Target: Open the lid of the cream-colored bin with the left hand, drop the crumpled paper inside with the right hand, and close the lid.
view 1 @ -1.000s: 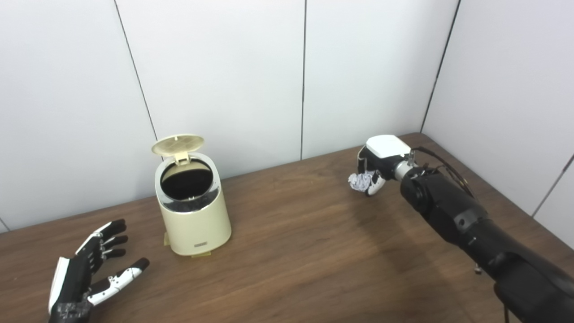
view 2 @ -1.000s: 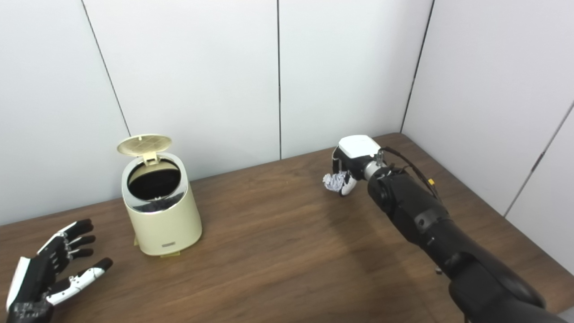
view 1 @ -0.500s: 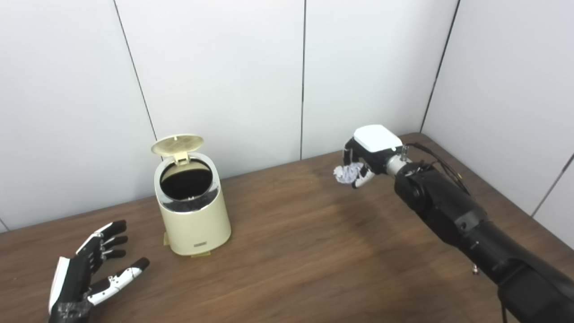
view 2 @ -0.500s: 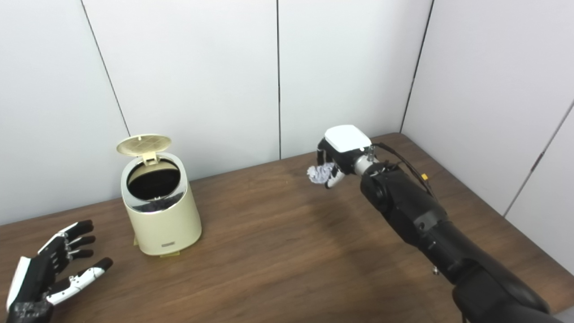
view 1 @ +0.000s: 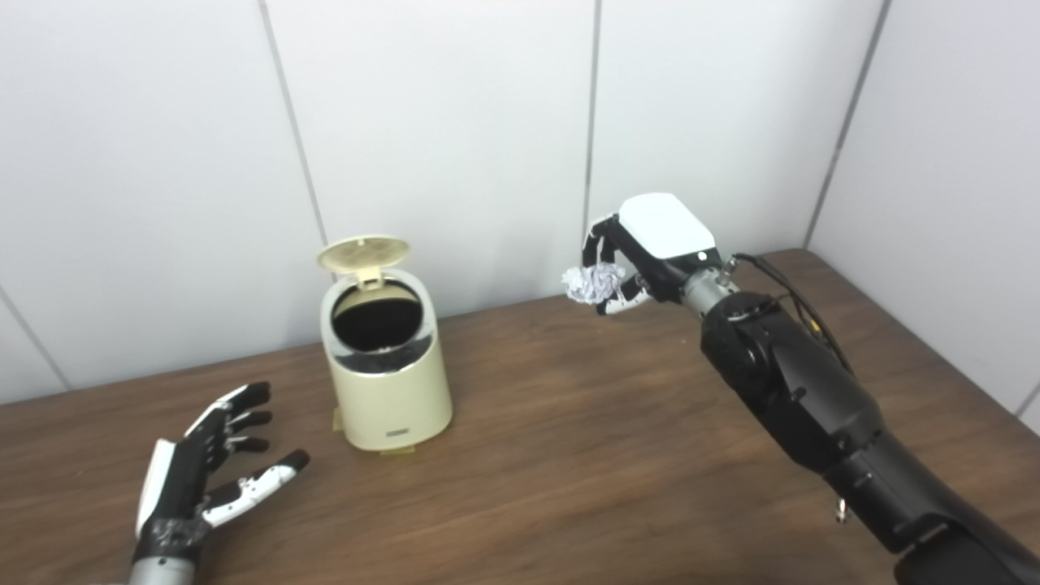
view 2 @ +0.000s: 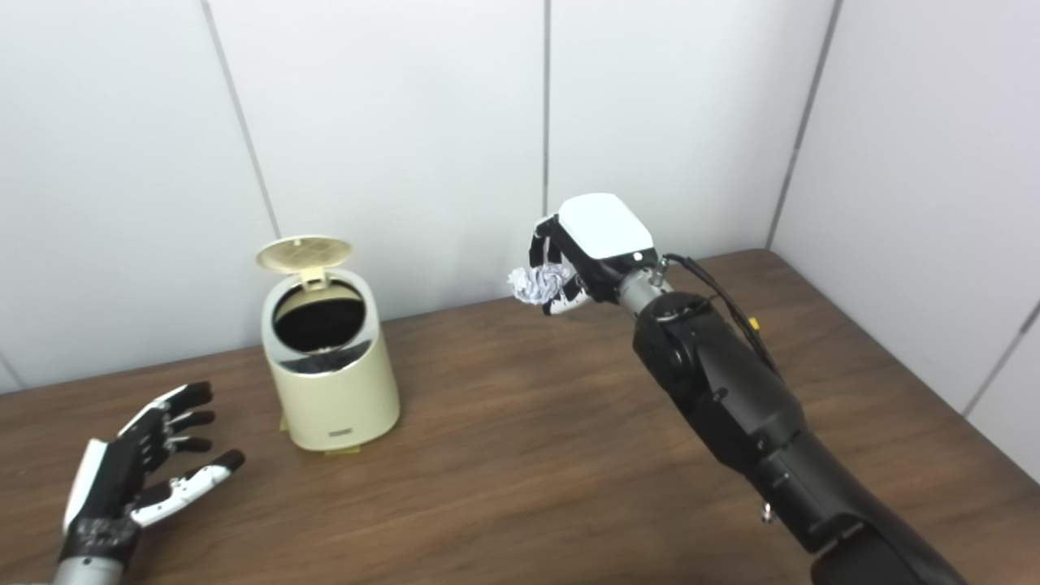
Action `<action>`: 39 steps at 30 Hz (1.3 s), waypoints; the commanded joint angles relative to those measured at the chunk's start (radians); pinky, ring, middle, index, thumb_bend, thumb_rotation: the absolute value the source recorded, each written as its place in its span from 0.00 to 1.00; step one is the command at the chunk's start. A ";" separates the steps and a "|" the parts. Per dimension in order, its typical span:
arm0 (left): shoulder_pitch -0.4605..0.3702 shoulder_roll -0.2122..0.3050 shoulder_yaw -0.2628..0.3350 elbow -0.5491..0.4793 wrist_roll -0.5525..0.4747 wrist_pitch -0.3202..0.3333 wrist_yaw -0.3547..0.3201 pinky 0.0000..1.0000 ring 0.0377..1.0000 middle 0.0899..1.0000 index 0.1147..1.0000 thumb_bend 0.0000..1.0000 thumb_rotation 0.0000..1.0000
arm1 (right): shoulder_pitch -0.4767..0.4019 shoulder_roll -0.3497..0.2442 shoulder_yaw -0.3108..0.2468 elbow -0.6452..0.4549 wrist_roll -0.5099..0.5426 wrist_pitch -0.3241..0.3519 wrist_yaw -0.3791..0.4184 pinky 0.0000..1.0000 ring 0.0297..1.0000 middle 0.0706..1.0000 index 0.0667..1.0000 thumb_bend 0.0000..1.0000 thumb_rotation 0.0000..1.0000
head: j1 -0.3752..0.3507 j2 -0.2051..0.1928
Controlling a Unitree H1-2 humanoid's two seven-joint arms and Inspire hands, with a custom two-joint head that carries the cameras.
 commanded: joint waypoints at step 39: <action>0.011 -0.102 -0.058 0.021 0.033 -0.033 0.082 0.64 0.77 0.83 0.83 0.79 0.26 | -0.181 0.295 0.008 0.033 0.081 -0.035 -0.049 0.82 0.60 0.42 0.48 0.53 0.00 | 0.192 -0.005</action>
